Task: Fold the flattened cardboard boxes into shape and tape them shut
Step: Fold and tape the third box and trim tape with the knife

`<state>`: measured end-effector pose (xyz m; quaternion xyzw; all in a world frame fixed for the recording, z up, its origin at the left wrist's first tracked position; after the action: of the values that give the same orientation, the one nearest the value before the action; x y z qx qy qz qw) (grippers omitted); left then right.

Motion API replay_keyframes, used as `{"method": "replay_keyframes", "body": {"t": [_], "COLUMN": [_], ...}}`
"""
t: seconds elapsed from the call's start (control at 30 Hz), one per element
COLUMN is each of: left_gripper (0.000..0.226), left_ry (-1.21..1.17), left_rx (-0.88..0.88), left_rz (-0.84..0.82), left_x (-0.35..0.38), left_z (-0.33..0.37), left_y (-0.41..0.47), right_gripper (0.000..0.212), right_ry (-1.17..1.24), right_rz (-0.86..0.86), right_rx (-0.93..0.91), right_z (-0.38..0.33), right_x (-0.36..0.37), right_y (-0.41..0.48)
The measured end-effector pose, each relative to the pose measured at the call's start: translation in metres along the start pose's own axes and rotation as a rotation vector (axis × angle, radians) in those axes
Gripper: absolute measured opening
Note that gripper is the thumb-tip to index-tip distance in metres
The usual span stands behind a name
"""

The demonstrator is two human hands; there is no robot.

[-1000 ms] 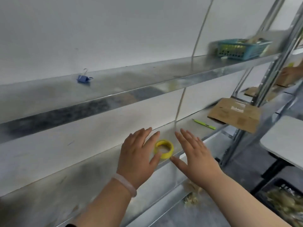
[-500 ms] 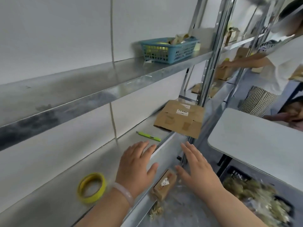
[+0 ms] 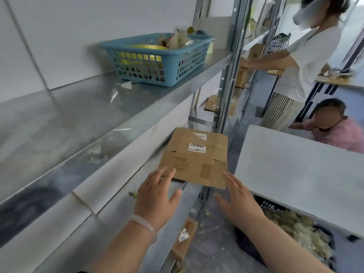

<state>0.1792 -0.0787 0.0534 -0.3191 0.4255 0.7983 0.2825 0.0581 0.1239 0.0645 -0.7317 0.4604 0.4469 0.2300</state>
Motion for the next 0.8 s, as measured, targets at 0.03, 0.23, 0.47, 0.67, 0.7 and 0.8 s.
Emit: {"method": "replay_keyframes", "body": {"t": [0.03, 0.23, 0.47, 0.67, 0.7, 0.8], "left_gripper": [0.059, 0.075, 0.061, 0.059, 0.058, 0.059], "left_ry": [0.001, 0.012, -0.029, 0.004, 0.008, 0.029], "left_rx": [0.000, -0.102, -0.457, -0.577, -0.585, -0.711], "left_rz": [-0.016, -0.127, -0.127, -0.122, -0.110, -0.099], "left_x": [0.009, 0.059, 0.114, 0.151, 0.155, 0.164], "left_z": [0.000, -0.001, -0.006, 0.005, 0.008, 0.013], "left_y": [0.005, 0.034, 0.084, 0.095, 0.092, 0.074], "right_gripper": [0.071, 0.071, 0.068, 0.062, 0.064, 0.066], "right_ry": [0.008, 0.020, 0.040, -0.032, -0.056, -0.107], "right_rz": [-0.019, -0.051, -0.162, -0.197, -0.193, -0.177], "right_rx": [0.023, 0.043, 0.001, -0.145, -0.179, -0.240], "right_z": [0.006, 0.041, 0.072, 0.082, 0.081, 0.073], "right_x": [0.002, 0.004, 0.011, 0.027, 0.030, 0.042], "right_y": [0.008, 0.077, 0.178, 0.273, 0.286, 0.321]}}
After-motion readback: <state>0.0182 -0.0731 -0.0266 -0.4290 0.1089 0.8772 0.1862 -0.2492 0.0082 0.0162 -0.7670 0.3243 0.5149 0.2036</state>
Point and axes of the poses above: each hand's wrist, its own y-axis towards the middle knuckle, its own x-axis out of the palm, z = x × y, the point moved 3 cm from there along y, towards the middle knuckle, and after that the axes turned 13 degrees about z, right-handed, at the moved point
